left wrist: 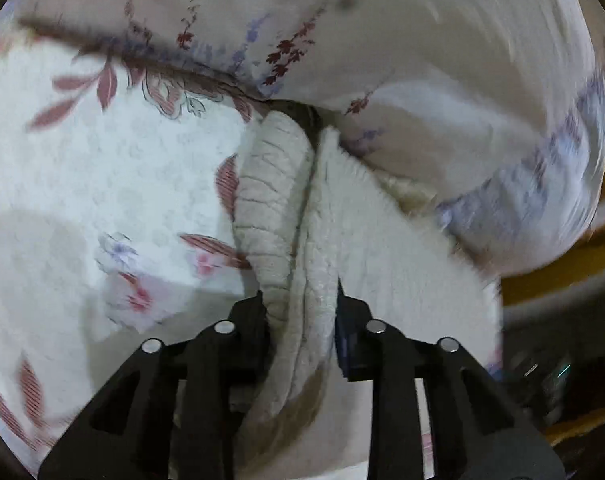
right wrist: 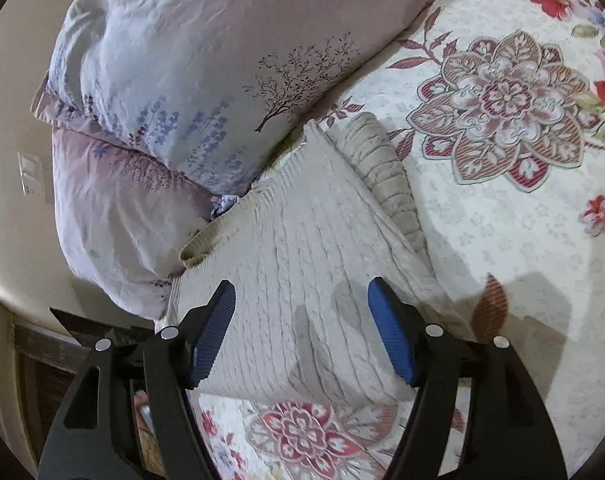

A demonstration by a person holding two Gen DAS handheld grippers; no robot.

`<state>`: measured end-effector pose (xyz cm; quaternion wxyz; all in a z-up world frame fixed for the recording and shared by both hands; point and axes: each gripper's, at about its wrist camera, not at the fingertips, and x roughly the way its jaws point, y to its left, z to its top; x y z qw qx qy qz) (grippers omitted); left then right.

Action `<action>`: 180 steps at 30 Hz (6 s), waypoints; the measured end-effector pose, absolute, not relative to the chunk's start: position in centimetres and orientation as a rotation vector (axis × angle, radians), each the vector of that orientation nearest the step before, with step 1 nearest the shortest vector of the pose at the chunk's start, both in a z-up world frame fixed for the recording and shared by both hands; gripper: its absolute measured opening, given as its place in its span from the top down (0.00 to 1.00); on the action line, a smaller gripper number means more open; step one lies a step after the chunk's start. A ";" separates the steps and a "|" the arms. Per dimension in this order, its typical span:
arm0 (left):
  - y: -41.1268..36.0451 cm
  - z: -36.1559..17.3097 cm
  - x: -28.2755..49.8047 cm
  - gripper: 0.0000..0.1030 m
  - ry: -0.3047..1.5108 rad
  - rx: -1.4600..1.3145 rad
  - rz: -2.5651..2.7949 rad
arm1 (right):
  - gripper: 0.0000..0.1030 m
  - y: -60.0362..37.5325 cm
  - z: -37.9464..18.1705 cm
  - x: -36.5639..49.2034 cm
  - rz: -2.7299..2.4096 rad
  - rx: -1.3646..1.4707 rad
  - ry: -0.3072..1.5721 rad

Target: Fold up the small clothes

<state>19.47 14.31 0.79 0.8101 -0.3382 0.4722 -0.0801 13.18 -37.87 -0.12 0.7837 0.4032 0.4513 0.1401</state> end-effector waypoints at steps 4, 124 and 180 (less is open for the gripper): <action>9.7 6.1 18.5 0.85 0.892 -0.748 -0.330 | 0.32 -39.8 0.8 12.8 0.291 0.831 0.960; -3.4 -0.4 3.6 0.02 0.935 0.031 -0.043 | 0.01 -22.0 -1.0 1.0 0.085 -0.008 0.941; -3.4 -0.4 3.7 0.02 0.934 0.028 -0.043 | 0.01 -22.0 -1.1 1.0 0.079 -0.006 0.938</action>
